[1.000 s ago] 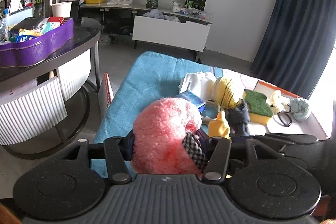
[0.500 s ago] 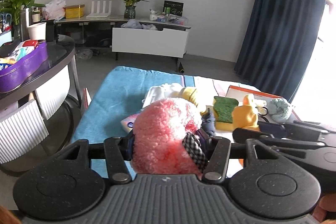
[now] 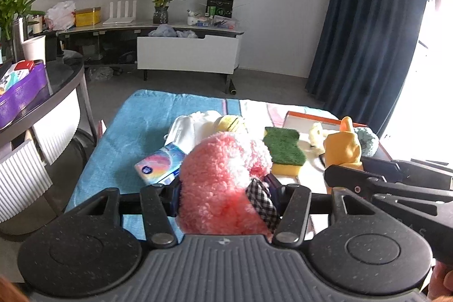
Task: Organize soft objects
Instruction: 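Carry the yellow glove with the right gripper while the left carries the pink plush to the box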
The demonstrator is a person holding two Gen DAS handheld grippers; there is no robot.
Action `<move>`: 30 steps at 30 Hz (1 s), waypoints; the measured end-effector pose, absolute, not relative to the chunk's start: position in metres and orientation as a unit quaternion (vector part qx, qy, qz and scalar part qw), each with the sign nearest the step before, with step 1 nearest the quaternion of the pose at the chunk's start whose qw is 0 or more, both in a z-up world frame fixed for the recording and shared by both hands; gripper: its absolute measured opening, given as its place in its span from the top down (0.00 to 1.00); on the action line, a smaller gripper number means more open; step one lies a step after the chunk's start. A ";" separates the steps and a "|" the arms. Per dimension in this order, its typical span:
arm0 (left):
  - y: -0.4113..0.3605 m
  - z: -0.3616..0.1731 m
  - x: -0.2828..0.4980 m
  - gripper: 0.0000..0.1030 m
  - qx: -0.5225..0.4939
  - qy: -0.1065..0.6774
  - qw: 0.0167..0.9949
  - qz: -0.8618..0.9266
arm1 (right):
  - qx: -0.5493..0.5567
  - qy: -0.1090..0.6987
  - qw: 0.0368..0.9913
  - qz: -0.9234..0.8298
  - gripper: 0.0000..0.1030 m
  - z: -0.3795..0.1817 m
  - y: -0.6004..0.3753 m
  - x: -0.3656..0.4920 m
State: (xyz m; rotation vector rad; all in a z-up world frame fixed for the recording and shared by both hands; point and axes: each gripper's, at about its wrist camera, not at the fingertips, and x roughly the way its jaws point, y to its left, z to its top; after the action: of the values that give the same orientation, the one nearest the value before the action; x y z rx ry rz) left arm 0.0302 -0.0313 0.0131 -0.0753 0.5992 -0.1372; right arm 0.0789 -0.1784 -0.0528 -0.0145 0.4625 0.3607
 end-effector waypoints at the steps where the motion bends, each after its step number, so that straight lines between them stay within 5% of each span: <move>1: -0.033 0.015 0.030 0.46 -0.036 0.293 0.953 -0.069 | -0.006 0.226 0.958 0.175 0.67 -0.052 -0.181 0.078; 30: -0.093 0.020 0.031 0.46 -0.013 0.282 0.951 -0.125 | 0.030 0.207 0.970 0.120 0.67 -0.046 -0.243 0.063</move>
State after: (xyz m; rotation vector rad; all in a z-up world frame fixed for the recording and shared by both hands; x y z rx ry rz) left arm 0.0308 -0.0928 0.0201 -0.0264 0.5733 -0.2549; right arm 0.0626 -0.2425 -0.0456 0.0615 0.4187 0.2428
